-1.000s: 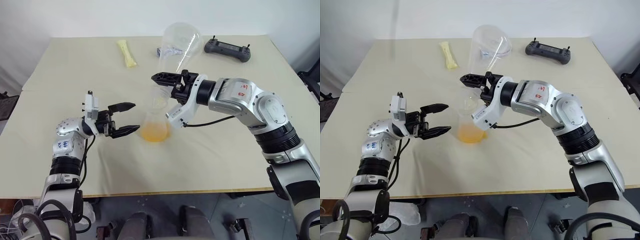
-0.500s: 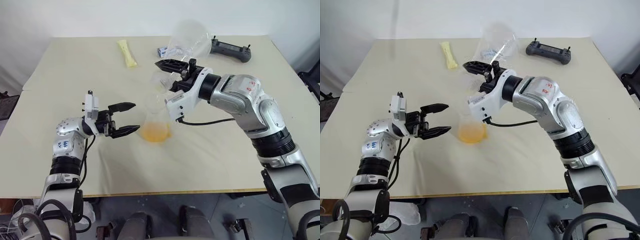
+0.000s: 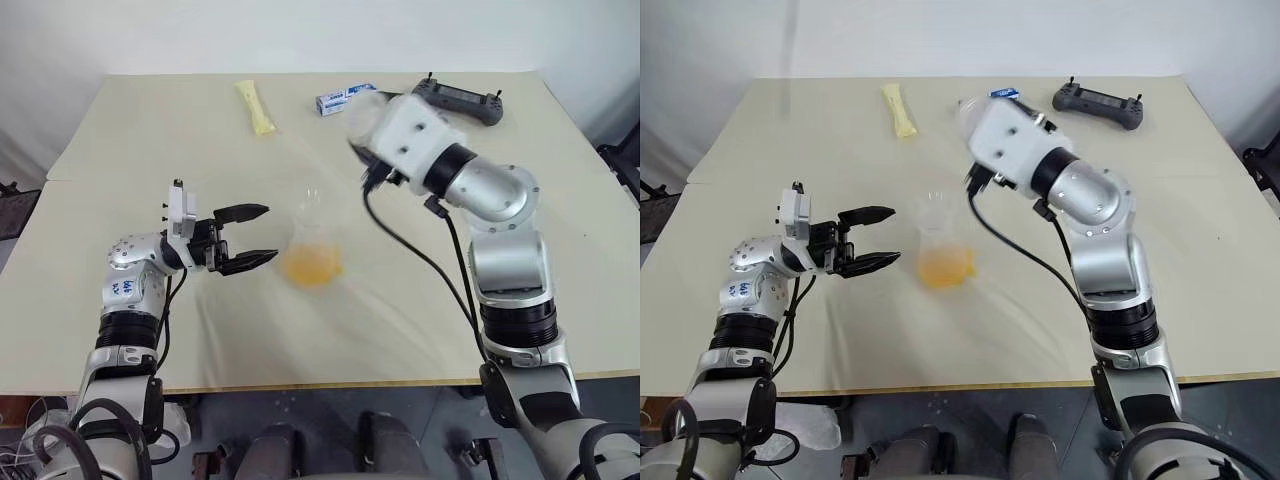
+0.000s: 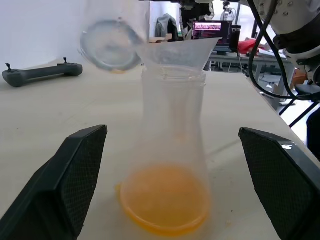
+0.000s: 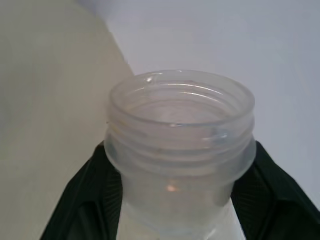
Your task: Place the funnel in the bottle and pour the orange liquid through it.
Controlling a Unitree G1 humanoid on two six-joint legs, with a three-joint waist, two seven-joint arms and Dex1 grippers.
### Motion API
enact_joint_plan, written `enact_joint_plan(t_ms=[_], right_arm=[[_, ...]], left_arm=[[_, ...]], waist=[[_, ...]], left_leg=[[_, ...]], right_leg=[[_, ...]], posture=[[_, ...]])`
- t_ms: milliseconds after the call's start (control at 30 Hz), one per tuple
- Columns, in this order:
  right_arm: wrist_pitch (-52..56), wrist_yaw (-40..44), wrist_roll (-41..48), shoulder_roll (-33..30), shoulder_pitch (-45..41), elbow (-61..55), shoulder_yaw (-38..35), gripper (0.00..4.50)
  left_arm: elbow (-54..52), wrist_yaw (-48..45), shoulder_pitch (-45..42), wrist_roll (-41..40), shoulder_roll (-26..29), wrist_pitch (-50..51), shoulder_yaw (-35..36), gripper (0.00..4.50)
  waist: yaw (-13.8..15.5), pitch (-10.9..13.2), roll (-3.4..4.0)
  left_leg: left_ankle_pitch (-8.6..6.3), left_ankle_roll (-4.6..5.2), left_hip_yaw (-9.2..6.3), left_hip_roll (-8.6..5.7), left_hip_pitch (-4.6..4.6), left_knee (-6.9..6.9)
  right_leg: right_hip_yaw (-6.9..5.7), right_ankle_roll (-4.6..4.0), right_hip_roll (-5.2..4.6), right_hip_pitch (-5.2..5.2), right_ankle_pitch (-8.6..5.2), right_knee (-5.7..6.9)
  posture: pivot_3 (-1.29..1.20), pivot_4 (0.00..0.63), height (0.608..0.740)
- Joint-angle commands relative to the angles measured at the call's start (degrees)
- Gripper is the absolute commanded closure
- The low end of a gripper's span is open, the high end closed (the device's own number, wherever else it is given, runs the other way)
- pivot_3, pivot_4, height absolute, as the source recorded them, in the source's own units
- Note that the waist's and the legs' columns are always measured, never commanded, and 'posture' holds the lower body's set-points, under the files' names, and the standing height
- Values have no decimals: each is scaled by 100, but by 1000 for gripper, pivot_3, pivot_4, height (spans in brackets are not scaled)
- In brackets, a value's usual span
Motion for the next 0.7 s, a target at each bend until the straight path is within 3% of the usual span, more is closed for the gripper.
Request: enact_joint_plan(t_ms=[33,167,367,700], right_arm=[[801,-228,738,34,-84,-86,-825,2040],[1097,-315,1517,-182,94,321,-1625,2040],[476,-644,2022,-890,427,1625,-2380,2040],[-340,-777,2866,-1255,691,2631,-2778,2040]], left_arm=[[-212,38,-38,-77,157,34,132,0],[-367,101,93,-136,285,156,207,0],[-628,252,384,-158,564,500,352,0],[-1016,701,649,-296,727,1017,584,0]], waist=[[-2,0,0],[-6,0,0],[-7,0,0],[-17,0,0]], left_leg=[[0,0,0,0,0,0],[0,0,0,-2,1,-2],[0,0,7,-4,5,-8],[0,0,22,1,8,-13]], right_leg=[[0,0,0,-1,0,1],[0,0,-1,-3,0,2],[3,0,-4,-5,0,3],[6,0,-7,-11,0,3]], posture=[[0,150,740],[0,150,740],[0,150,740],[0,150,740]])
